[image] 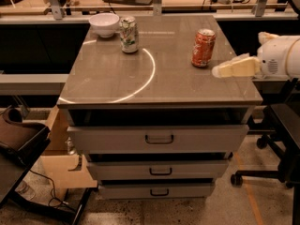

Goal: Pick coke can

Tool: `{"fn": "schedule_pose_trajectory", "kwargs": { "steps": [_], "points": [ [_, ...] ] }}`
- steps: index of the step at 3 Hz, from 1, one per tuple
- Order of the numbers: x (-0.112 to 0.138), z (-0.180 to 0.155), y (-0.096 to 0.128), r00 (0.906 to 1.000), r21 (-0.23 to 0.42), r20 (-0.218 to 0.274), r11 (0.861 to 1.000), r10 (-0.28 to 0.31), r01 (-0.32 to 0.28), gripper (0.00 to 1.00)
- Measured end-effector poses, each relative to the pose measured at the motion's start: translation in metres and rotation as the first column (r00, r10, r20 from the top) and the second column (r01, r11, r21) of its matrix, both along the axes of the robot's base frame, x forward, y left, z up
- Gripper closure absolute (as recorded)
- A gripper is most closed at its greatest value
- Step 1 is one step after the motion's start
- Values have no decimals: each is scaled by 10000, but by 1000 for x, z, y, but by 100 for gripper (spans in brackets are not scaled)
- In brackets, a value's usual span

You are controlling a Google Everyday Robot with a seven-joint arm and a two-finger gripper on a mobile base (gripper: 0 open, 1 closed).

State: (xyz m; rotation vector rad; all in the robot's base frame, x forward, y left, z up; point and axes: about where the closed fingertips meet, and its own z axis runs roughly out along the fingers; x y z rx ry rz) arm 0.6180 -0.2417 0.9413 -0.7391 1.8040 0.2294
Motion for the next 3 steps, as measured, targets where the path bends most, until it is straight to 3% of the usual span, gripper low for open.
{"fn": "schedule_pose_trajectory", "kwargs": {
  "steps": [2, 3],
  "points": [
    [38, -23, 14, 9995, 1274, 318, 9918, 88, -128, 0],
    [59, -31, 16, 9983, 2068, 586, 9782, 41, -162, 0]
  ]
}}
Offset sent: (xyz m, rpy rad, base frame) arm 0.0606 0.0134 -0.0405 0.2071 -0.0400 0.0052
